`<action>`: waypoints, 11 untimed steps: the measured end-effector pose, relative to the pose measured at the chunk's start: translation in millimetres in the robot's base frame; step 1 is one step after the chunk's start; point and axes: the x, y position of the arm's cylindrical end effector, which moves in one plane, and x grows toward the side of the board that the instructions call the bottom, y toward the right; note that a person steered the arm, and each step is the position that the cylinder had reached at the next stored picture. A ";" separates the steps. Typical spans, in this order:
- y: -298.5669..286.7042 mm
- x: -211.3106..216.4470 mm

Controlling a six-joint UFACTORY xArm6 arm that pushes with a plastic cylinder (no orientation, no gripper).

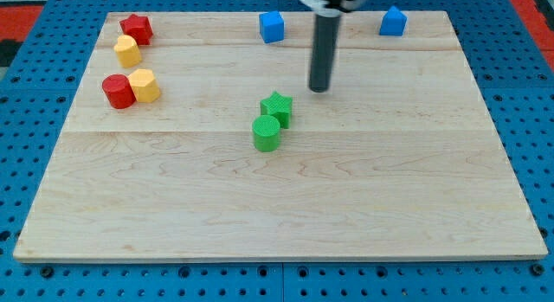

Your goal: Nudge the yellow hexagon along with red circle left and down a bit

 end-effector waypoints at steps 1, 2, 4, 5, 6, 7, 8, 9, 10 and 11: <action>-41.6 -15.3; -88.0 -19.1; -159.1 -33.2; -190.9 -36.5; -195.0 -36.5; -202.2 -36.5; -210.3 -36.4; -217.0 -33.7; -213.2 -14.9; -213.2 6.2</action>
